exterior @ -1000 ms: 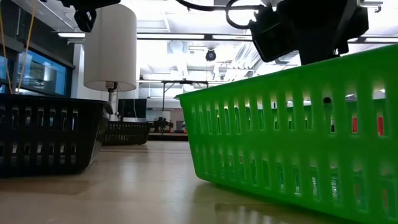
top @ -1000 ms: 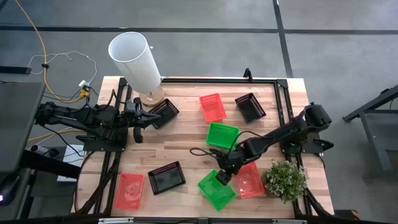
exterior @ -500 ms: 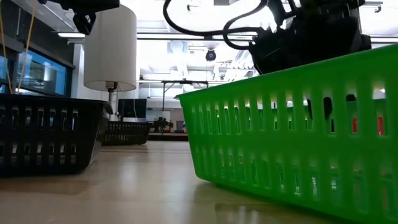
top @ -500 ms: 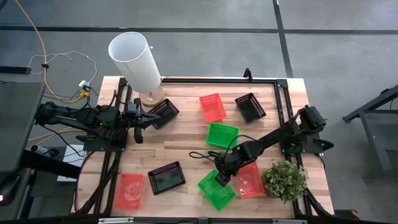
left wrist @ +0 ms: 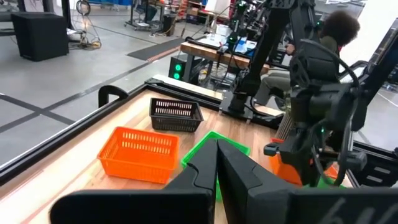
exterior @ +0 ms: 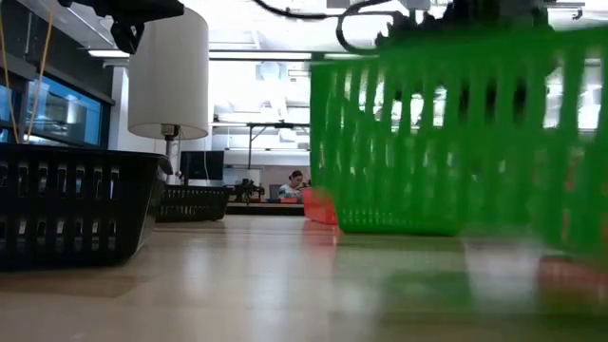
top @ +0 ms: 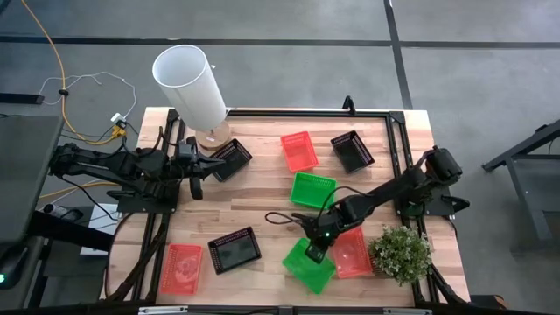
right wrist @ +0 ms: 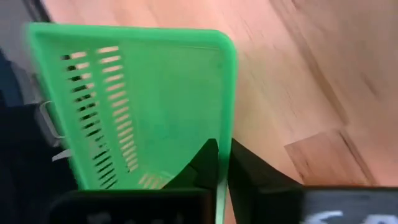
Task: Stack baskets by color
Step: Stack the bottom green bin on top of the top green bin
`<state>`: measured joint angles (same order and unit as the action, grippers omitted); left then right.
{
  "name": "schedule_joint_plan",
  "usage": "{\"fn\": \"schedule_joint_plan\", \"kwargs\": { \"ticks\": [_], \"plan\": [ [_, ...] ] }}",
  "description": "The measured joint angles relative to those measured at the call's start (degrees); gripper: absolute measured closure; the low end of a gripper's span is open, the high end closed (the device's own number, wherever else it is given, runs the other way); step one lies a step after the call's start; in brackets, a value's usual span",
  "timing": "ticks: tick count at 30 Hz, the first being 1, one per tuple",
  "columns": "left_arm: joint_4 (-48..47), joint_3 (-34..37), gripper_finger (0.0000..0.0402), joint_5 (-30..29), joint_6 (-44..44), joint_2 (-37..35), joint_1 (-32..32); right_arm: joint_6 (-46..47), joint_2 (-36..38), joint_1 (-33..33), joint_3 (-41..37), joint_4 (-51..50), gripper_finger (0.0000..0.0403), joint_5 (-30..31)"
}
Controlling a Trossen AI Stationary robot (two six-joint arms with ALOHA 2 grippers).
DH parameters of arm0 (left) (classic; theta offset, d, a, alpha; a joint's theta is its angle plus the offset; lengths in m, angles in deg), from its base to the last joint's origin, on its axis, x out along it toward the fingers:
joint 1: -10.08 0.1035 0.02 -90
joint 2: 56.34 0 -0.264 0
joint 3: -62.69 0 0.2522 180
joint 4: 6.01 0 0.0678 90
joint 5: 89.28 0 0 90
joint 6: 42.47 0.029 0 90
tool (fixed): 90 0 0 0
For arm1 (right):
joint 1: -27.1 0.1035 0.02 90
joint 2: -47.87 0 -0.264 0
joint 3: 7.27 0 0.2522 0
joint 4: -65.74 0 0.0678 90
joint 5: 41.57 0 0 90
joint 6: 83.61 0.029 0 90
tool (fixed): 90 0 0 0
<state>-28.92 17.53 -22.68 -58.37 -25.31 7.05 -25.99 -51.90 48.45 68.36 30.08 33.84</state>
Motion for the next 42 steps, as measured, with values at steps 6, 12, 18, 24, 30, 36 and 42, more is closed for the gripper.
{"fn": "schedule_joint_plan", "kwargs": {
  "ticks": [6, 12, 18, 24, 30, 36, 42],
  "plan": [
    [3.4, 0.0, 0.0401, 0.2, 0.0, -0.1, 0.0, -11.4, 8.1, -3.0, 0.0, -2.7, 0.0400, 0.3],
    [3.5, 0.0, 0.0401, 0.2, 0.0, -0.2, 0.0, -23.3, 20.5, -7.2, 0.0, -1.8, 0.0401, 5.4],
    [3.3, 0.0, 0.0401, 0.2, 0.0, -0.1, 0.0, -28.6, 27.4, -11.0, 0.0, 2.3, 0.0402, 8.7],
    [3.4, 0.0, 0.0401, 0.4, -0.7, -0.1, 0.0, -37.2, 30.3, -12.4, 0.0, 6.6, 0.0402, 12.5],
    [3.4, 0.0, 0.0401, 3.1, -1.9, -0.1, 0.0, -39.3, 34.5, -13.1, -5.4, 9.7, 0.0402, 15.5],
    [3.4, 0.0, 0.0401, 3.7, -2.1, -0.1, 0.0, -37.1, 41.6, -14.8, -18.3, 26.9, 0.0403, 17.2],
    [3.4, 0.0, 0.0401, 3.7, -1.9, -0.1, 0.0, -42.1, 44.1, -16.7, -23.5, 35.9, 0.0403, 18.4]
  ]
}}
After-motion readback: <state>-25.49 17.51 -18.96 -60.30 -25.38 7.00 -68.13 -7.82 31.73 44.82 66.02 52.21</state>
